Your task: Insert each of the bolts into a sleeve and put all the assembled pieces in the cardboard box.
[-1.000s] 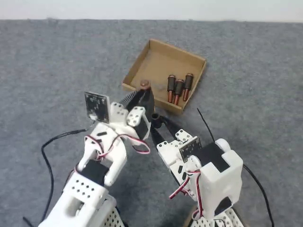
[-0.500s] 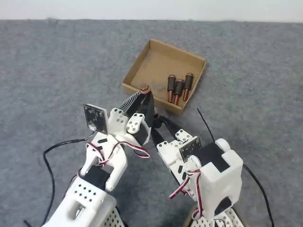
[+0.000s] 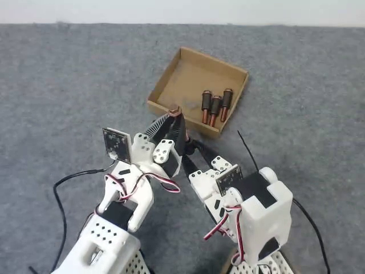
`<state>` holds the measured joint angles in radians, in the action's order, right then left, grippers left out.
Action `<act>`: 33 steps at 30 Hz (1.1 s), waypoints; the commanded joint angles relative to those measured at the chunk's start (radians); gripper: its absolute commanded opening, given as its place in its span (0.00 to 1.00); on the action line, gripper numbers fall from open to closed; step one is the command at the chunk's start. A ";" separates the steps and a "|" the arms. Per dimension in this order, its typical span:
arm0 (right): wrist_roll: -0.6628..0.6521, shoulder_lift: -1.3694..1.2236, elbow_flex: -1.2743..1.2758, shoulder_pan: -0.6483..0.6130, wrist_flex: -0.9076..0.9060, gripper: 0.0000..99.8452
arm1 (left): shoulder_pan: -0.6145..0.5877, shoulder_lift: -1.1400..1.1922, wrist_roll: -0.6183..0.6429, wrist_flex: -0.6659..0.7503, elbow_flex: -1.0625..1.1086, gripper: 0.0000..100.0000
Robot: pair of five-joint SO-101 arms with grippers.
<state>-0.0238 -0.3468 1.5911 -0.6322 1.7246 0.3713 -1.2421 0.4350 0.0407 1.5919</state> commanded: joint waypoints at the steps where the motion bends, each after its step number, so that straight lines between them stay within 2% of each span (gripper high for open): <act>1: 0.009 0.016 0.023 0.001 0.013 0.01 | 0.002 -0.035 0.005 0.038 -0.005 0.01; 9: 0.009 0.016 0.023 -0.001 0.013 0.01 | 0.000 -0.034 0.003 0.040 0.008 0.01; 14: 0.009 0.016 0.023 -0.001 0.013 0.01 | 0.000 -0.034 0.003 0.144 0.068 0.01; 22: 0.009 0.016 0.023 0.001 0.013 0.01 | 0.000 -0.034 0.003 0.143 0.073 0.01; 28: 0.009 0.016 0.023 0.016 0.012 0.01 | 0.049 -0.040 -0.064 -0.038 0.064 0.01; 33: 0.009 0.016 0.023 0.016 0.012 0.01 | 0.057 -0.041 -0.106 -0.051 0.071 0.01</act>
<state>-0.0238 -0.3468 1.5911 -0.6322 1.7246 0.4204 -1.2497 0.3537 -0.0038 1.6778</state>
